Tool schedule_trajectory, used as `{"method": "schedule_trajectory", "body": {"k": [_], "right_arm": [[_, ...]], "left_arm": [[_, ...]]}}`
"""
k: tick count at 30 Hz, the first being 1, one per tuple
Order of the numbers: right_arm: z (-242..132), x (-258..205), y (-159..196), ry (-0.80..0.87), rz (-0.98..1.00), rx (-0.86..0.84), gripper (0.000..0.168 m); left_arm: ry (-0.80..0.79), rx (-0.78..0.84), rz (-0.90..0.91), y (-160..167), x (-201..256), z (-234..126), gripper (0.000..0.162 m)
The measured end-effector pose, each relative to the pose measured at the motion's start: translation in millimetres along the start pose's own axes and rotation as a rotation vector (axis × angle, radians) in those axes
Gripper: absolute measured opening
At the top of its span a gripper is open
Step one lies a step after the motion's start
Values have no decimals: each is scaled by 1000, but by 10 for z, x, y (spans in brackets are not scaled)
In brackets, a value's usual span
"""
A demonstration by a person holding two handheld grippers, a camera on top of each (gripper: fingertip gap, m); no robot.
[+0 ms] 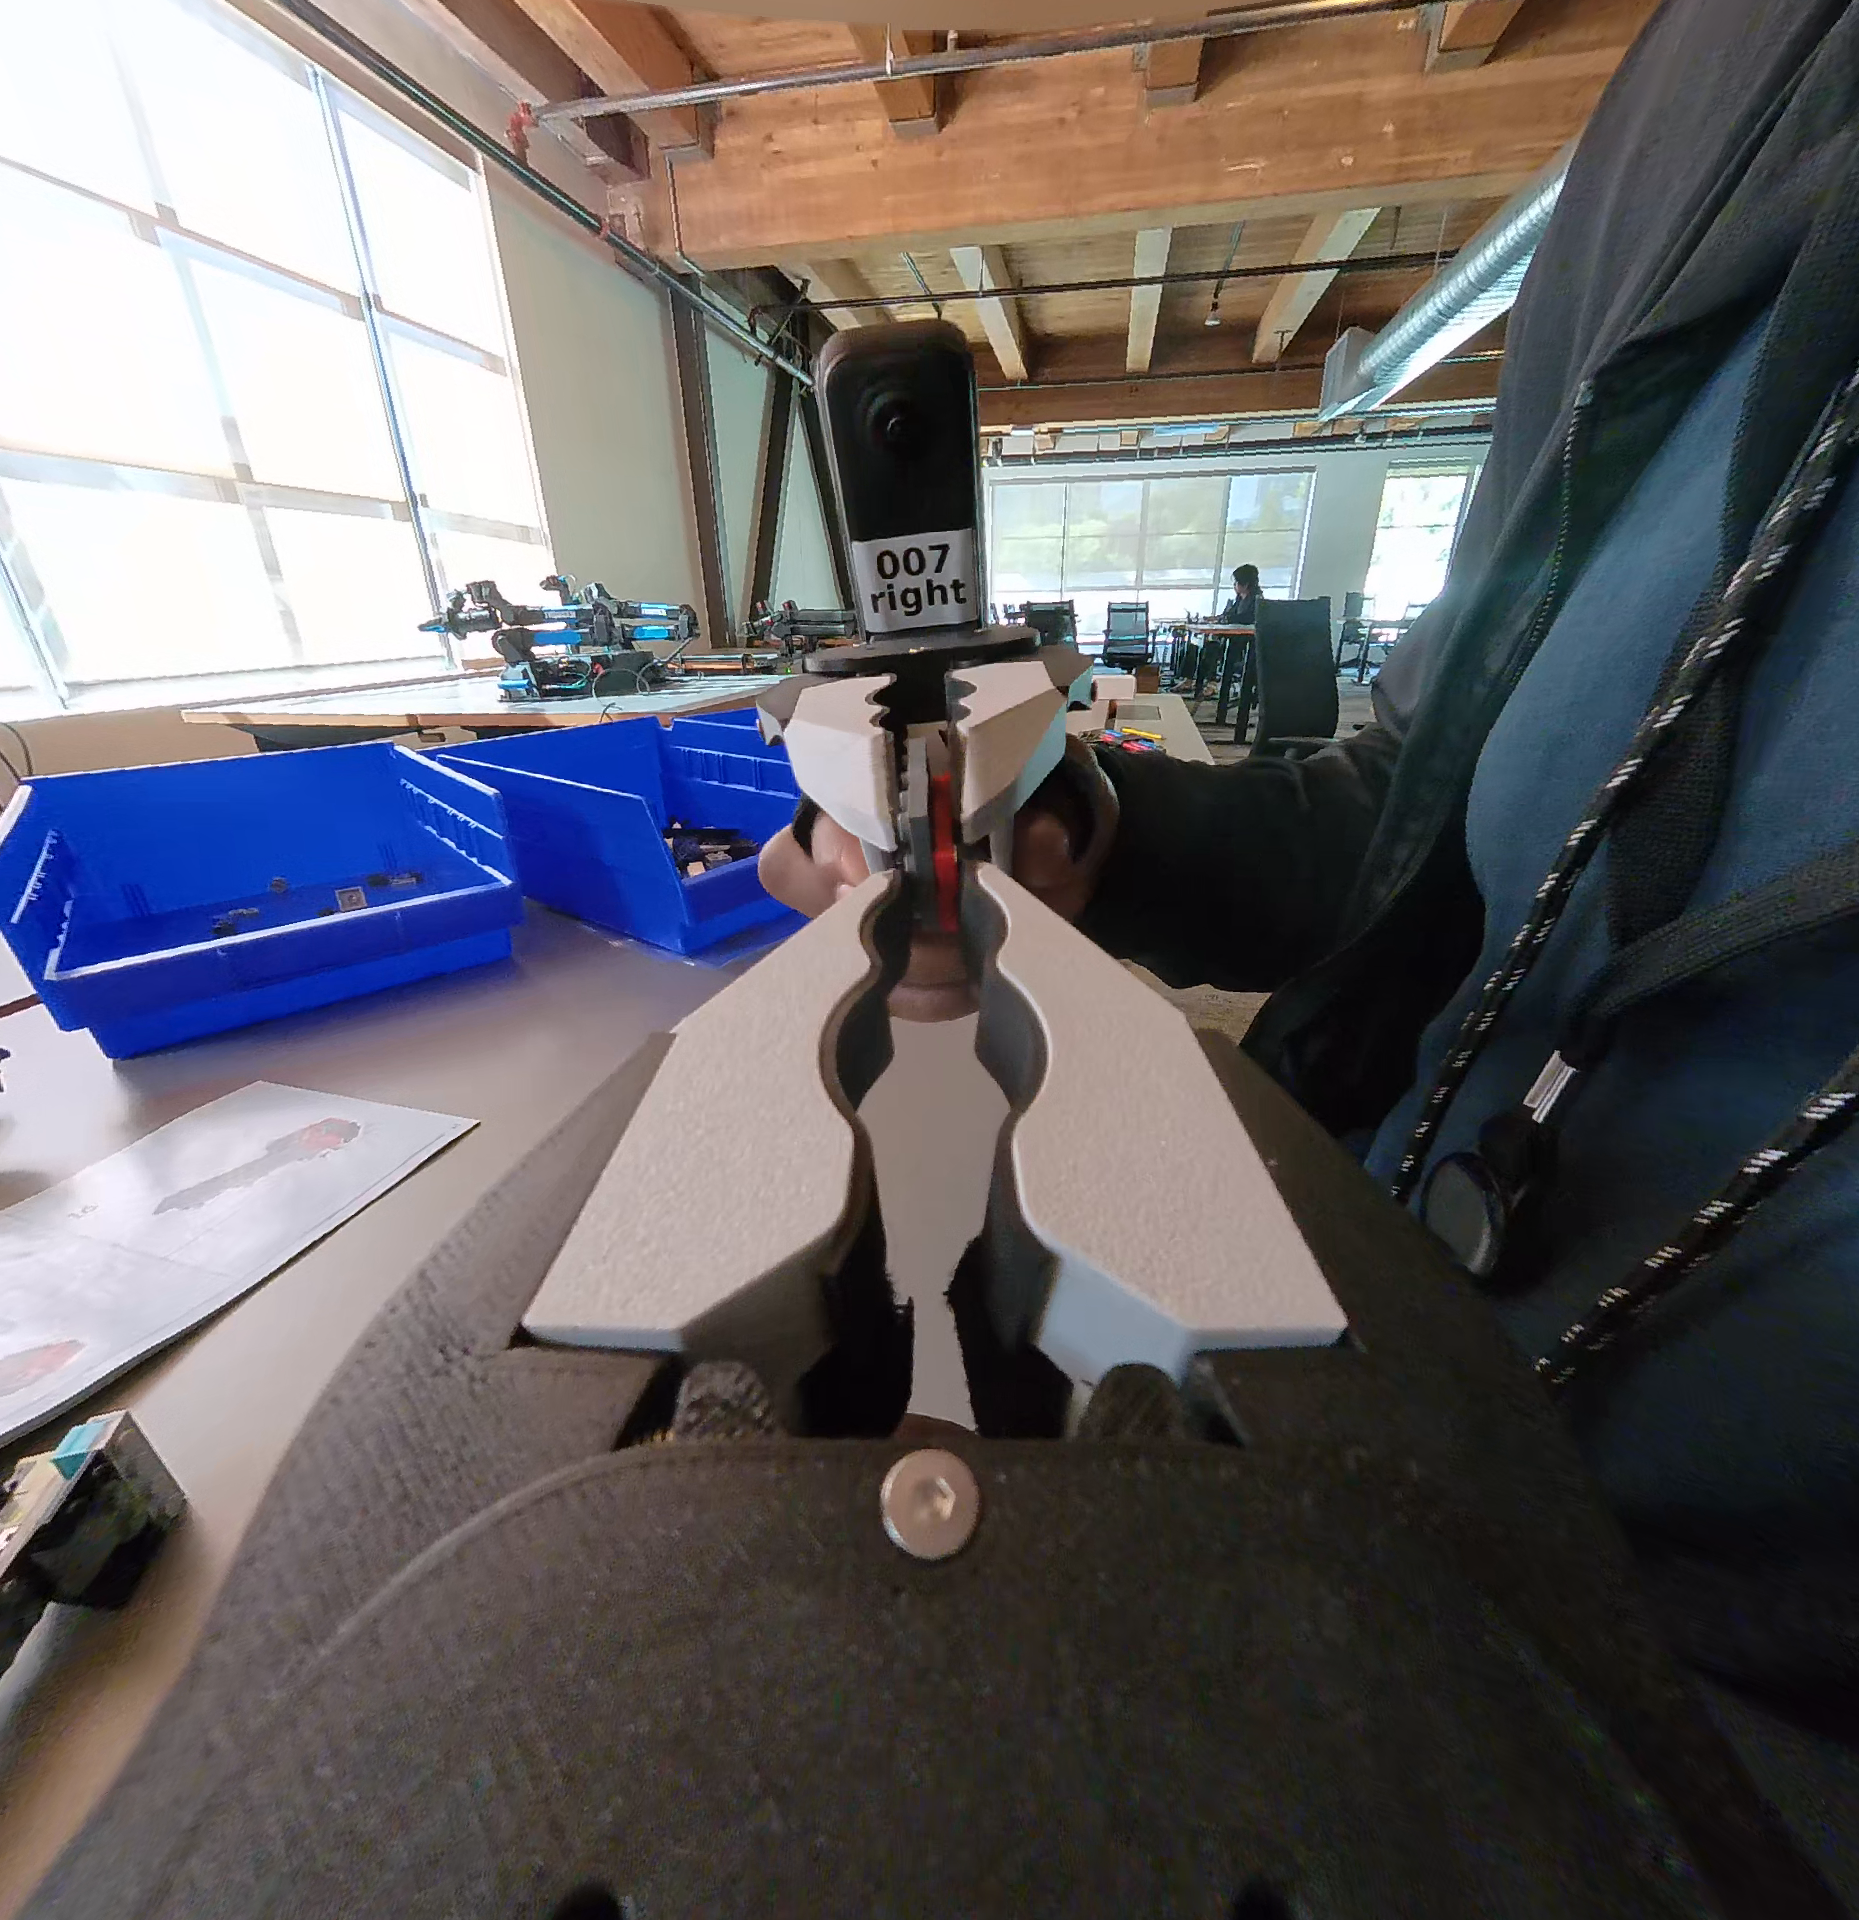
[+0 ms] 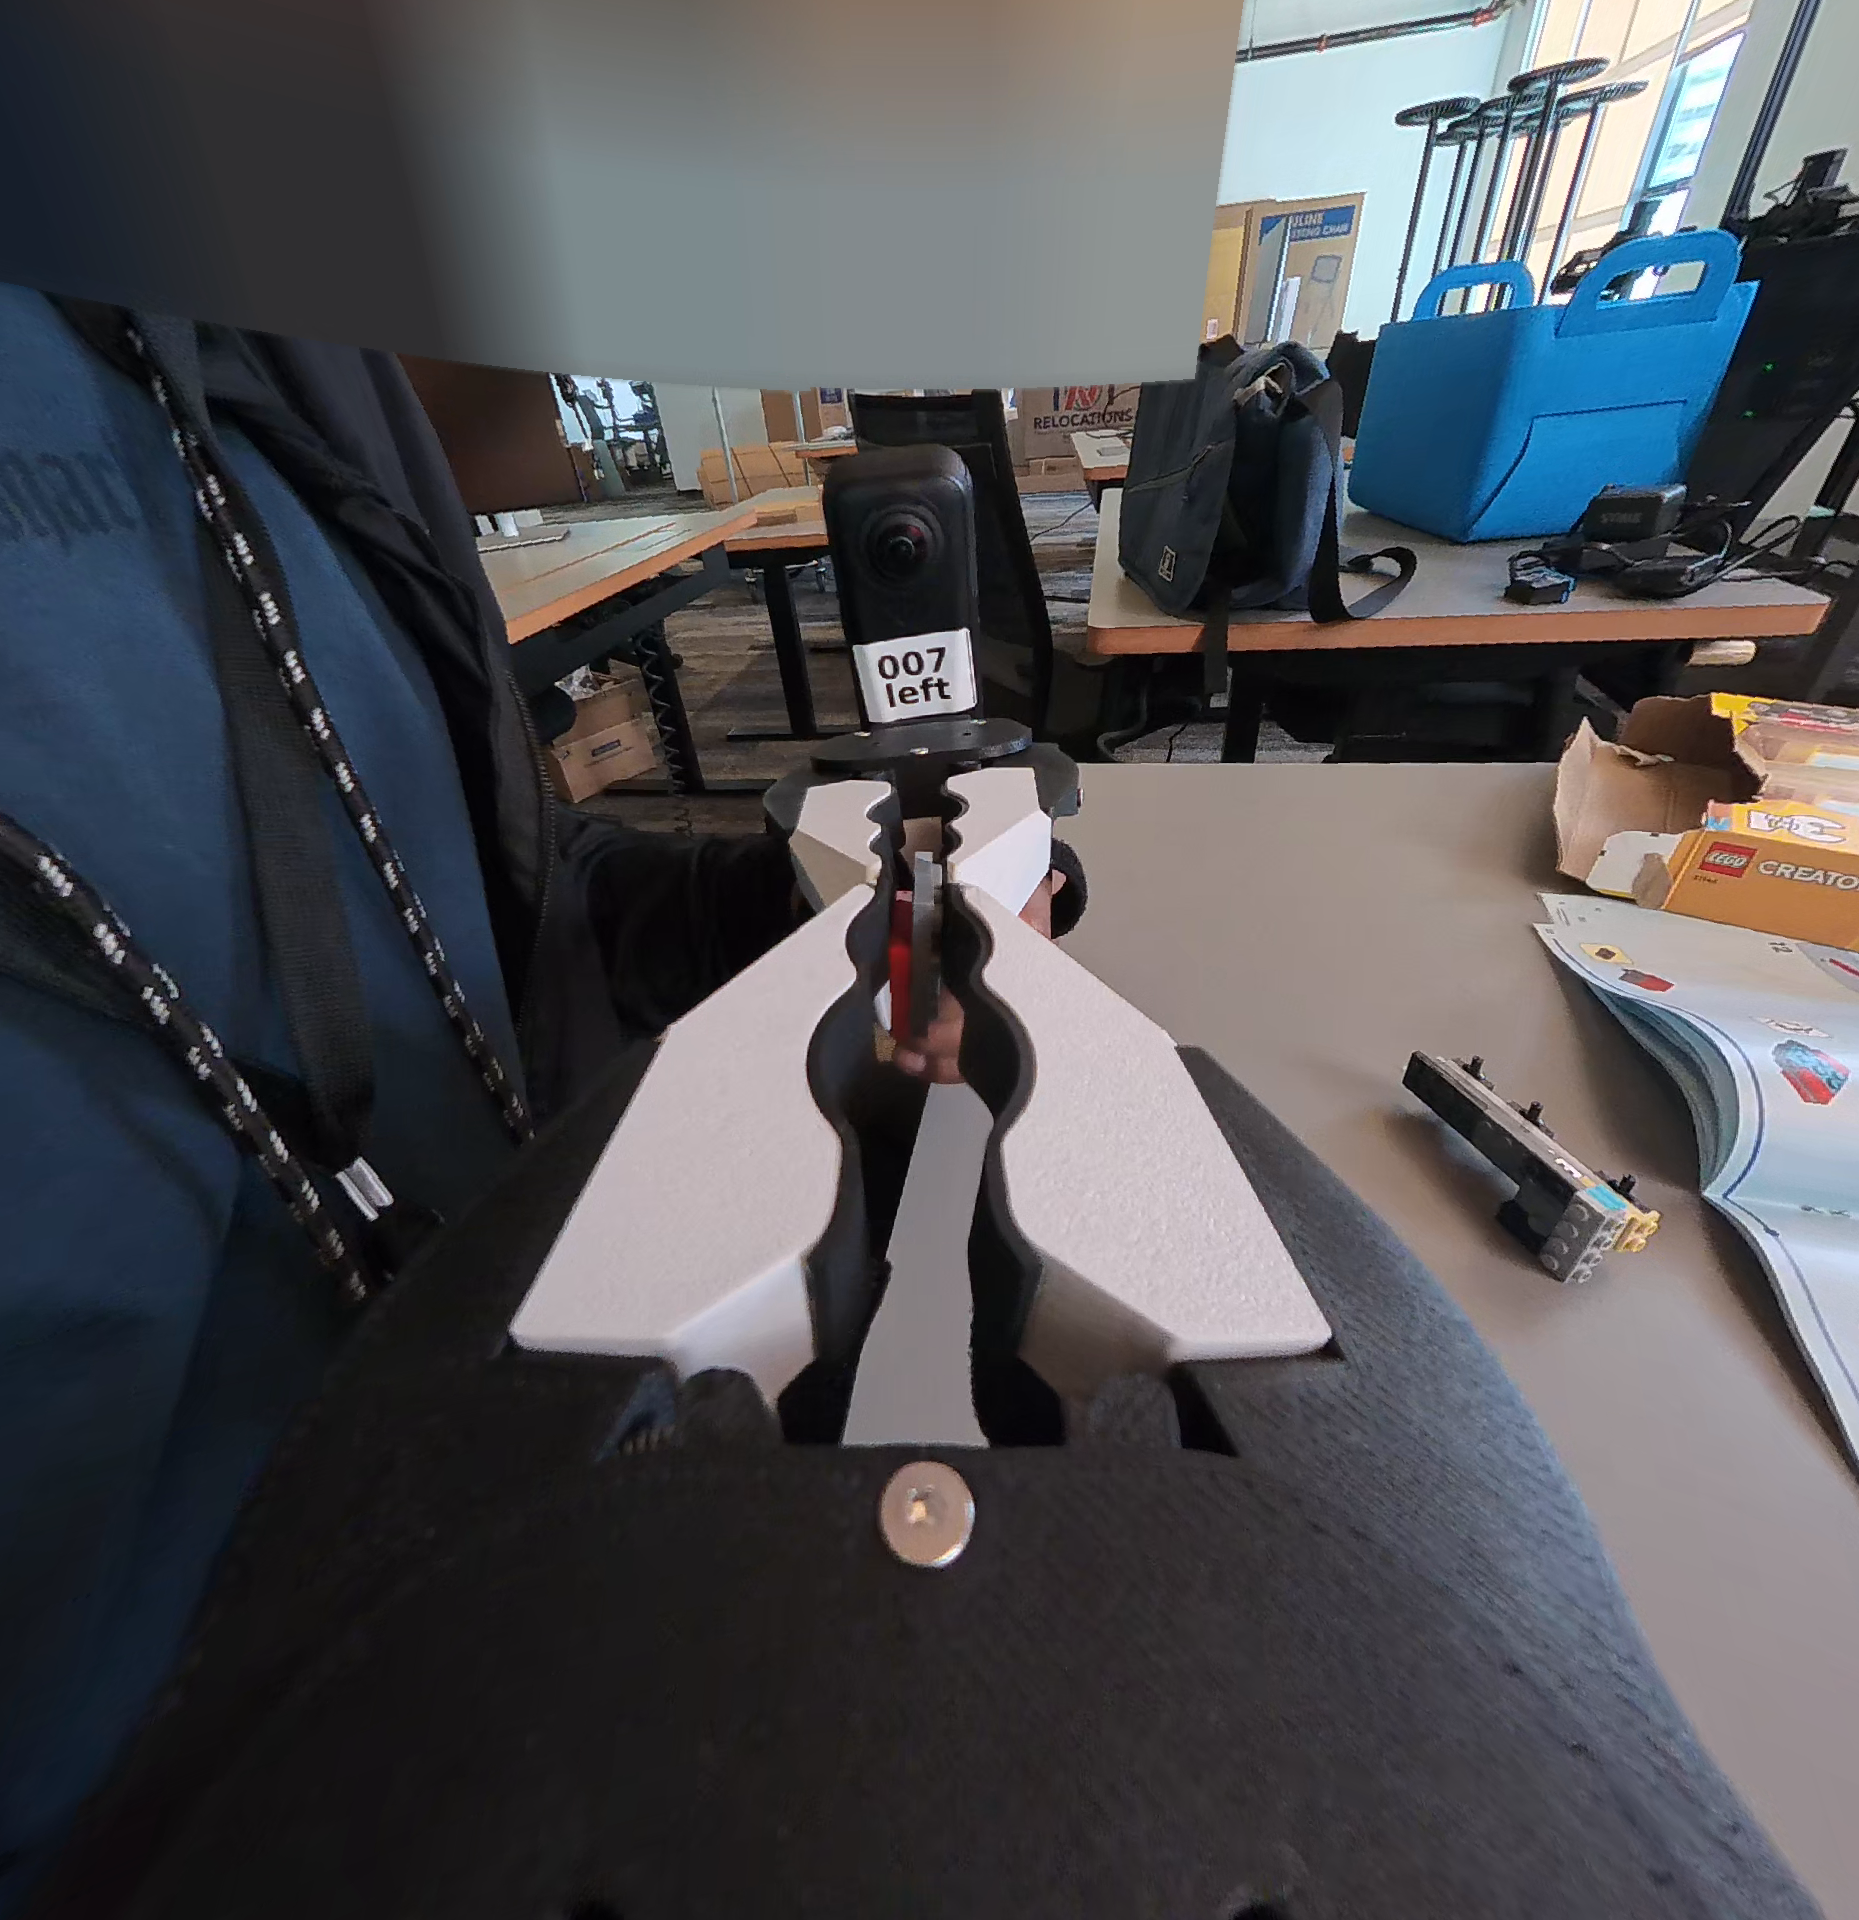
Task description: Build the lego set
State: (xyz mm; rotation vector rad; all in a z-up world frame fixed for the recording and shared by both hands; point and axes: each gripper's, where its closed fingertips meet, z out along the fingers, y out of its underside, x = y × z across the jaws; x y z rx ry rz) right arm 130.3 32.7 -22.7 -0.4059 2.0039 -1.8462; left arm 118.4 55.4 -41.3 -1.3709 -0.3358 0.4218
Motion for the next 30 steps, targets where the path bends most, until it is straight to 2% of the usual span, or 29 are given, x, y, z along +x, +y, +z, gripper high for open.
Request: {"method": "schedule_trajectory", "body": {"k": [7,10,12,15,23,28,30], "right_arm": [[0,36,-21,3,39,12,8],[-14,95,13,41,37,-11,24],[-44,87,-5,36,34,-3,22],[-58,51,-6,23,9,-6,8],[-60,-8,14,-4,-3,-8,9],[-101,145,68,33,70,-2,8],[-108,193,100,48,86,-2,9]], "left_arm": [[-14,5,-1,-14,-24,-8,8],[-17,14,7,-36,-24,-18,8],[-22,15,8,-40,-33,-22,8],[-23,16,6,-40,-37,-23,8],[7,13,-8,-28,2,-17,8],[-5,17,-157,11,-83,12,8],[46,40,-261,12,-67,0,16]]}}
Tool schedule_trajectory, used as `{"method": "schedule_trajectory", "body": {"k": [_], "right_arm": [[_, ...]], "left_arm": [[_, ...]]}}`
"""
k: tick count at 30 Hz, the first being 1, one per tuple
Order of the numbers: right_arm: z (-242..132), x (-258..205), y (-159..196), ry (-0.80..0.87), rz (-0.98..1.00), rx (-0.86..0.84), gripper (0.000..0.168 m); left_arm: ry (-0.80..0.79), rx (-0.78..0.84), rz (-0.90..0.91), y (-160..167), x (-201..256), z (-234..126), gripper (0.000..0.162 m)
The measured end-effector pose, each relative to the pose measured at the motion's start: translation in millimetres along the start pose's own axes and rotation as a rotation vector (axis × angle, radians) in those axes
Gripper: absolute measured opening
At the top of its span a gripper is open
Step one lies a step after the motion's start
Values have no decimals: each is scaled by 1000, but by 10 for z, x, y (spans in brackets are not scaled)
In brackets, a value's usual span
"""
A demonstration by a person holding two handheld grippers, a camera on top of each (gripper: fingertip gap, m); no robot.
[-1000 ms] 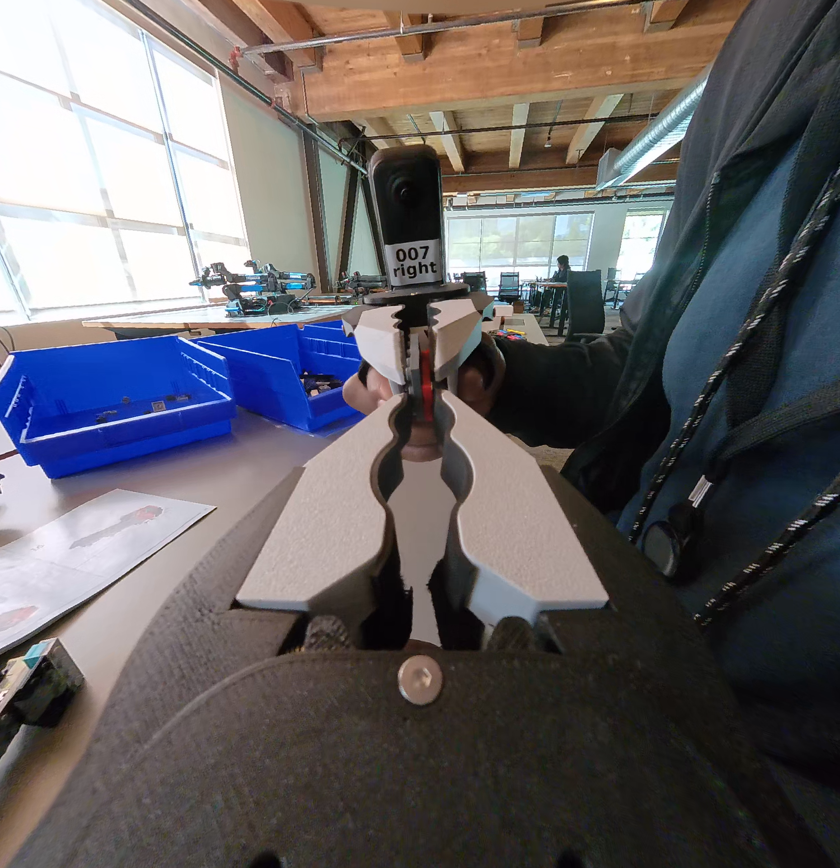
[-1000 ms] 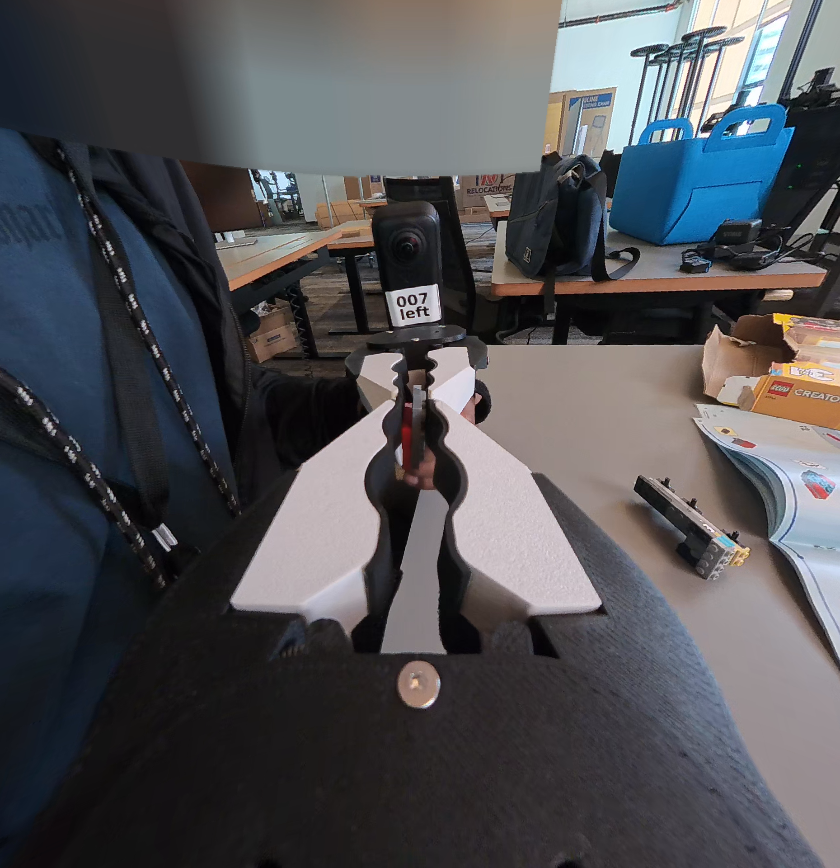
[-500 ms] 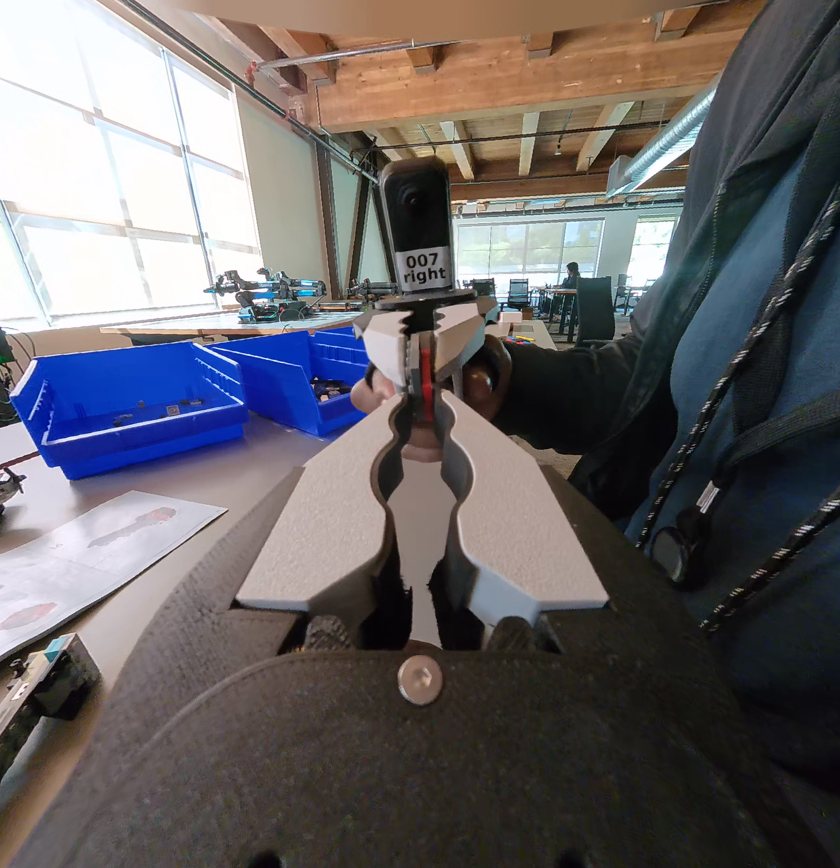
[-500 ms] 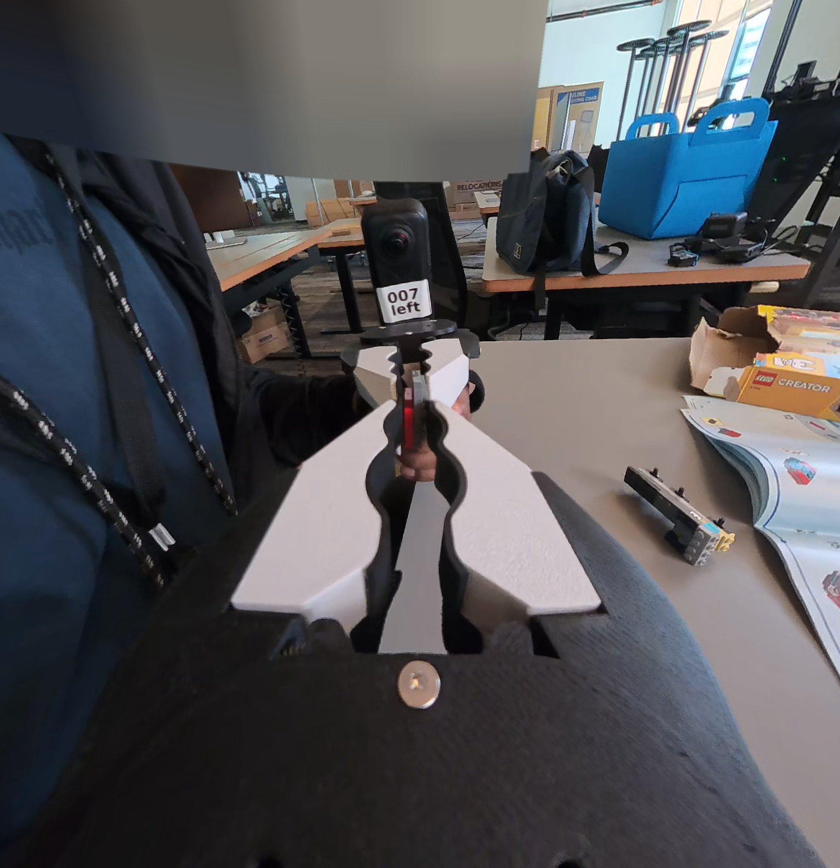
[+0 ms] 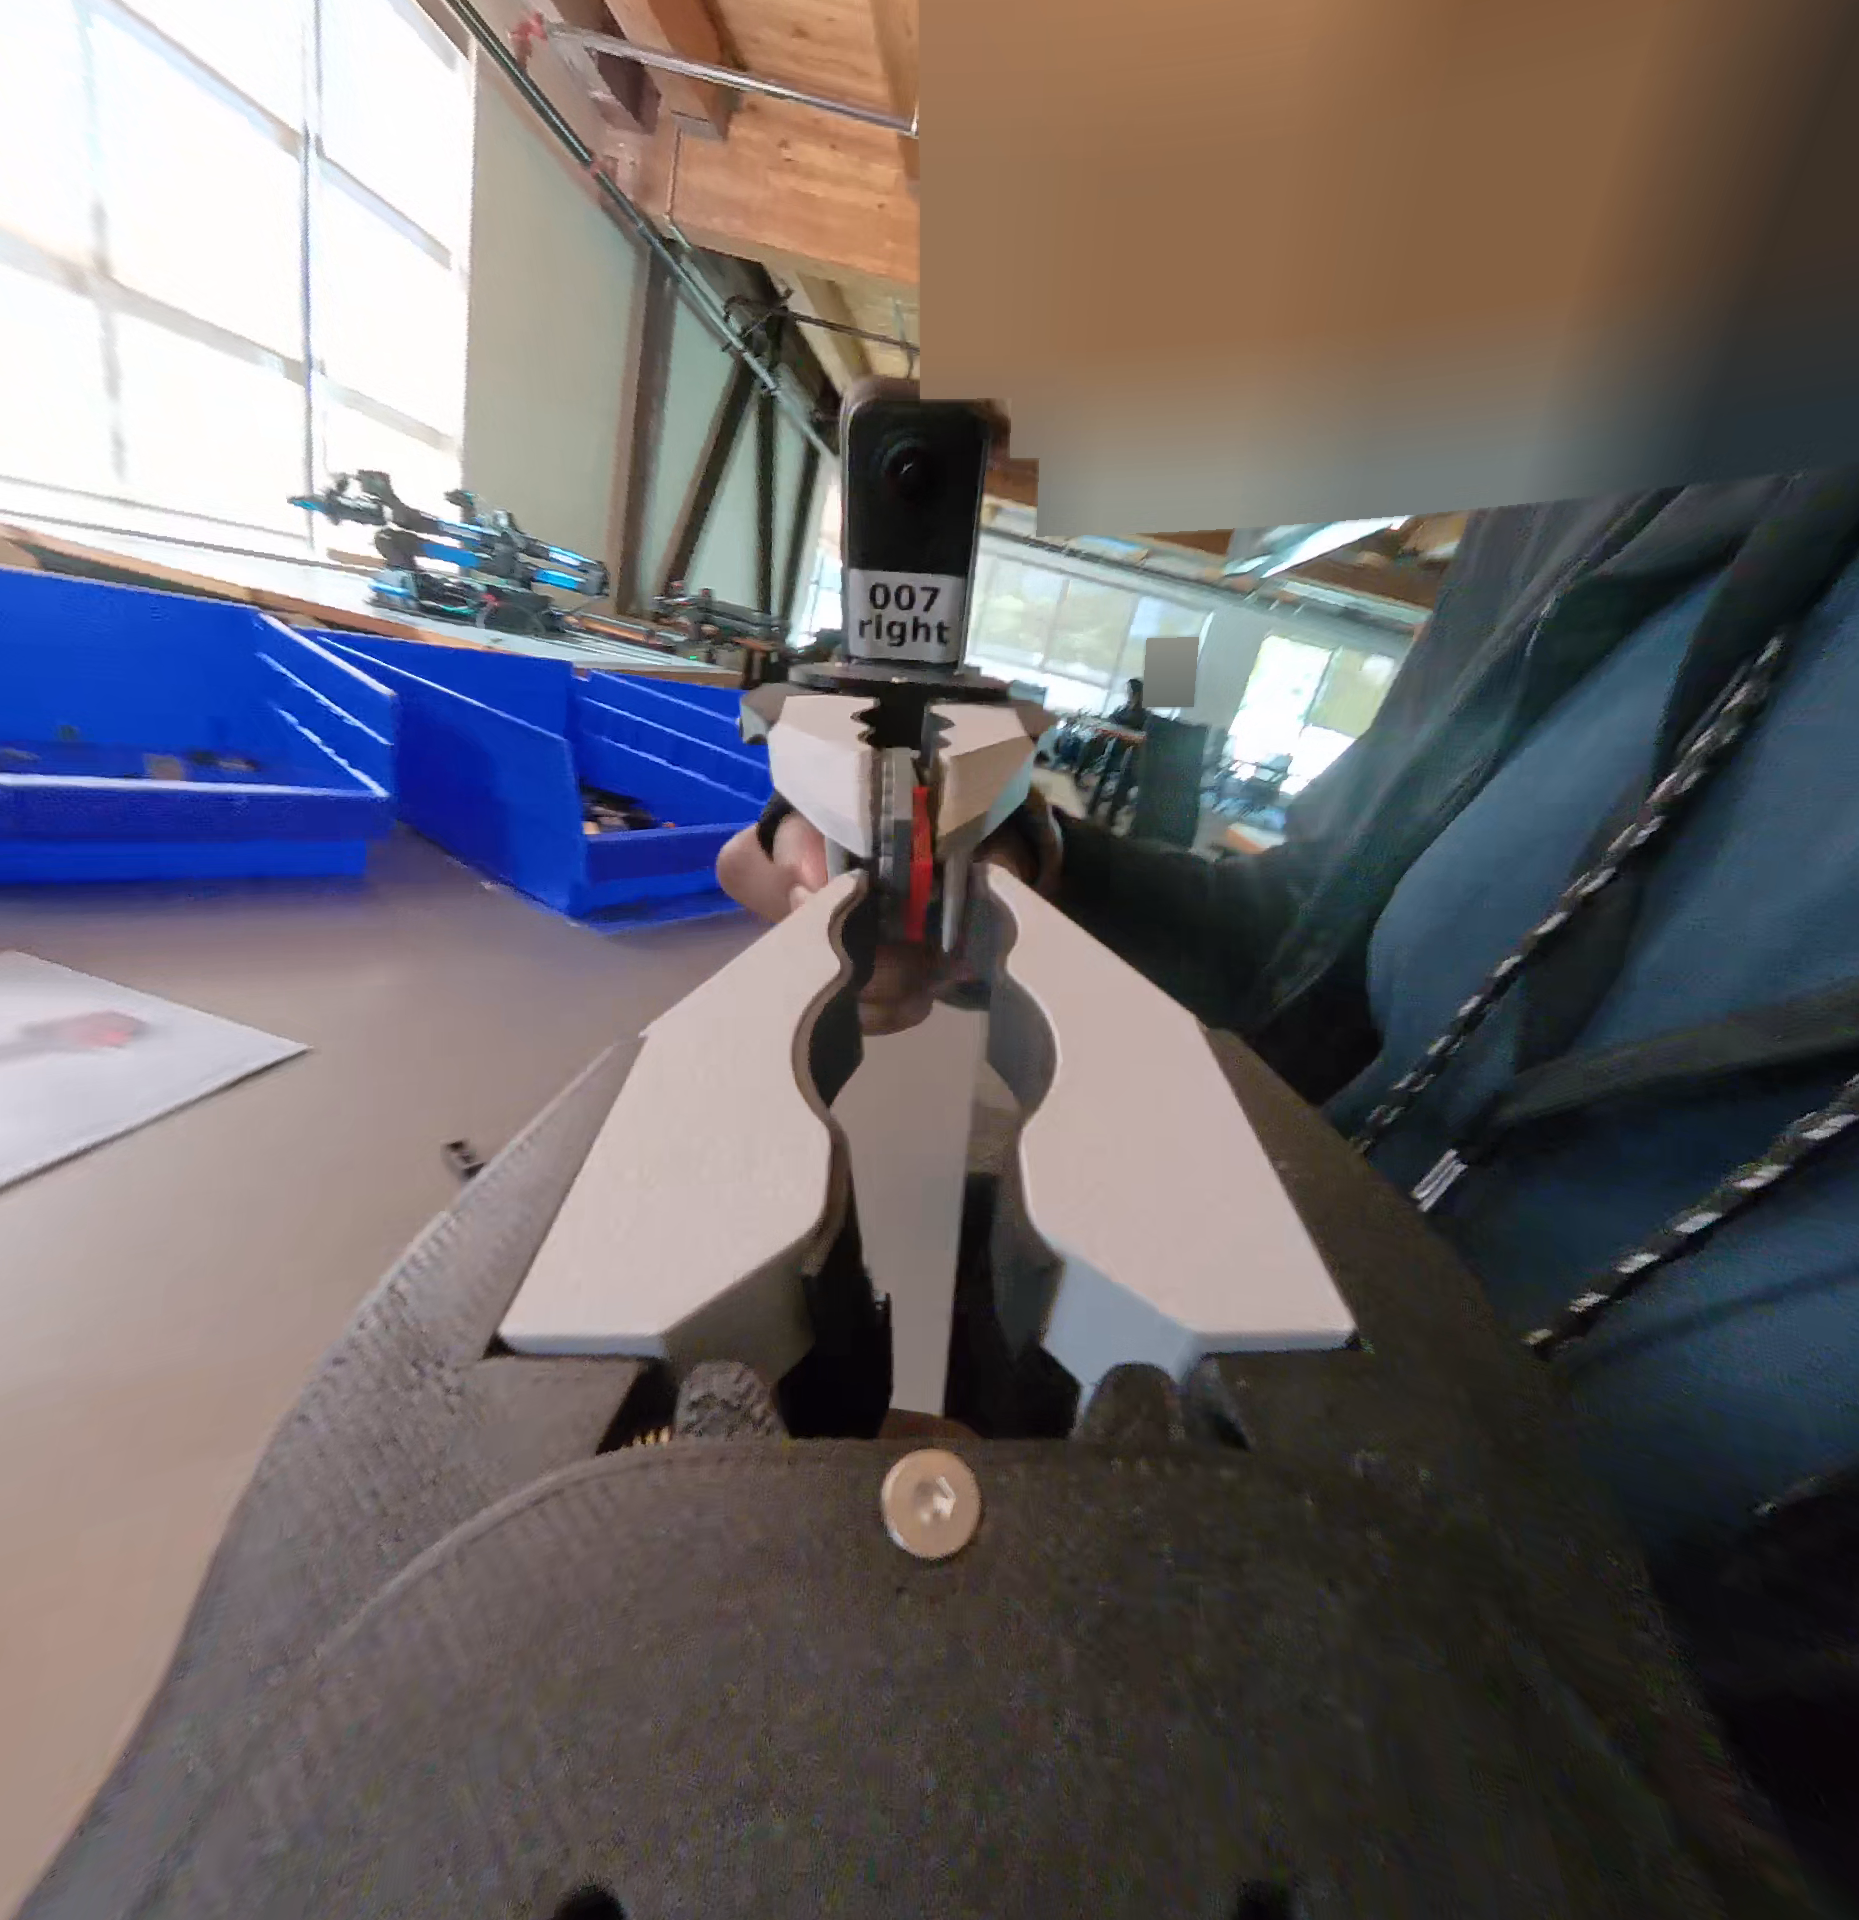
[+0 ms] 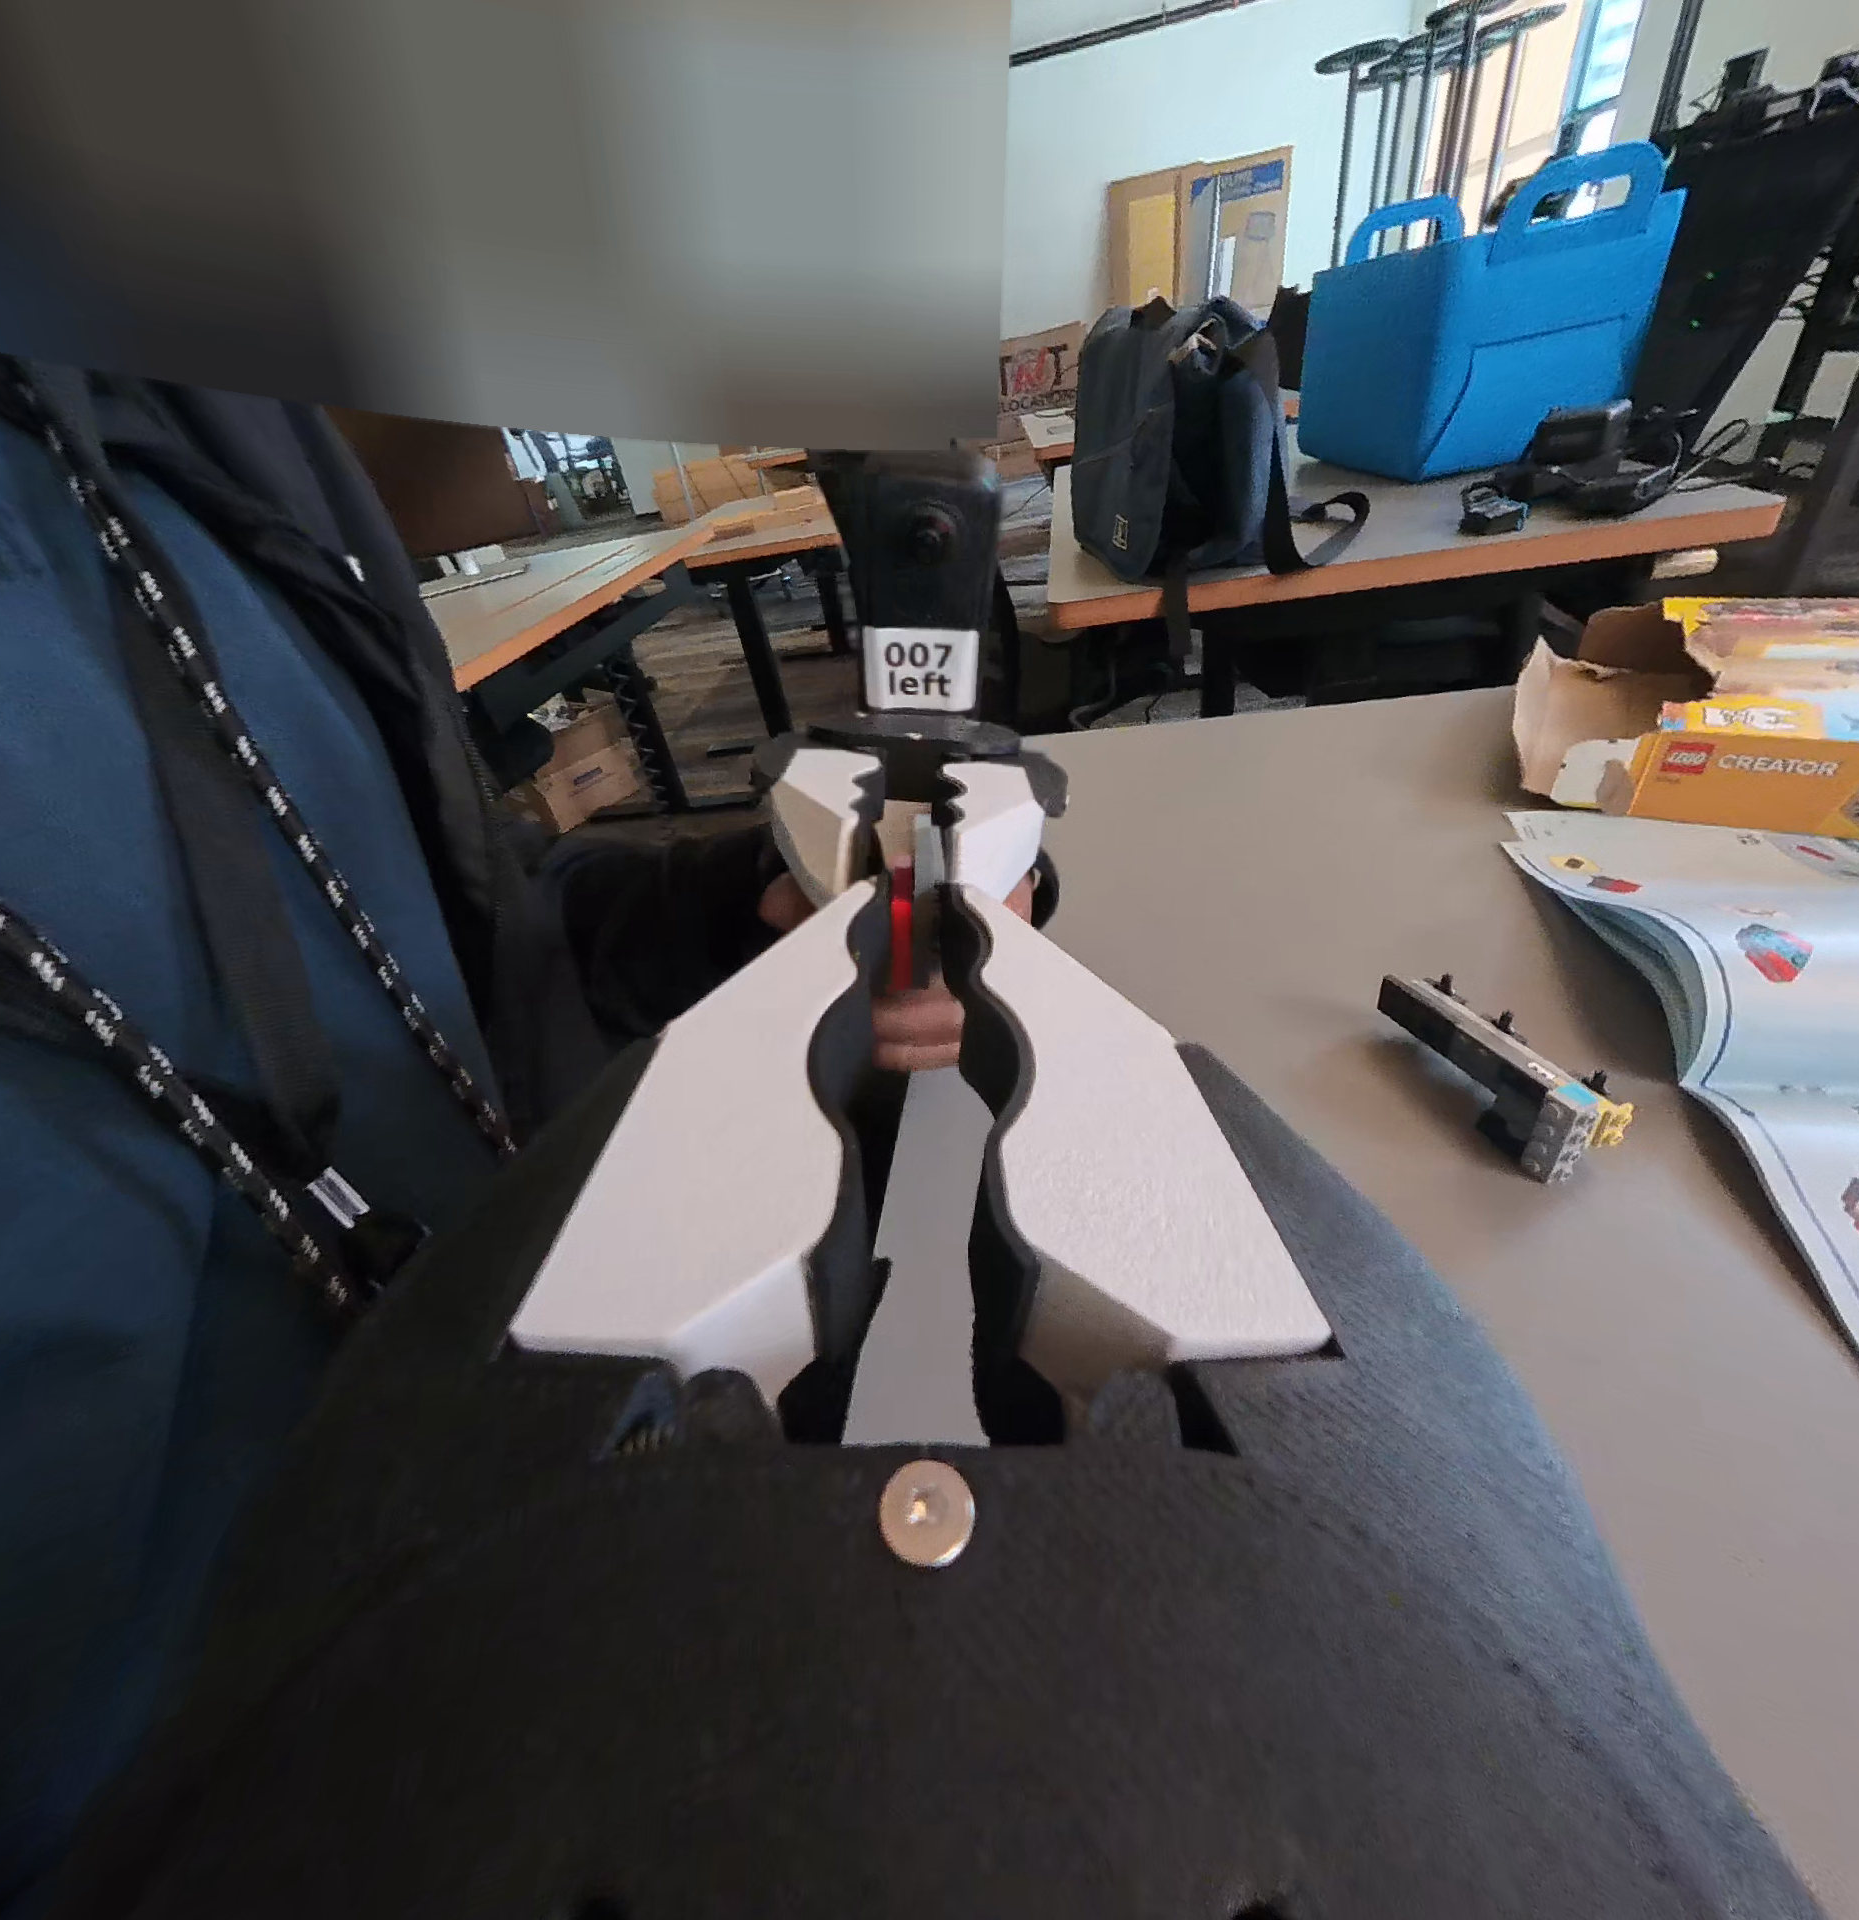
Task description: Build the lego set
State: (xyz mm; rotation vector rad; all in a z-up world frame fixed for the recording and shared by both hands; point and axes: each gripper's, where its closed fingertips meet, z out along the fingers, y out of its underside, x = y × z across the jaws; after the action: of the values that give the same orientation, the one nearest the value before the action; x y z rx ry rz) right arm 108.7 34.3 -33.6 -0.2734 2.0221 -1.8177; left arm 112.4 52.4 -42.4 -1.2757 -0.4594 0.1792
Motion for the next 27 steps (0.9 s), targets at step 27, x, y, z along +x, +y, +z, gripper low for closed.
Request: {"method": "schedule_trajectory", "body": {"k": [27], "right_arm": [[-39,215,144,41,297,59,9]], "left_arm": [[-25,66,-321,48,-287,-91,8]]}}
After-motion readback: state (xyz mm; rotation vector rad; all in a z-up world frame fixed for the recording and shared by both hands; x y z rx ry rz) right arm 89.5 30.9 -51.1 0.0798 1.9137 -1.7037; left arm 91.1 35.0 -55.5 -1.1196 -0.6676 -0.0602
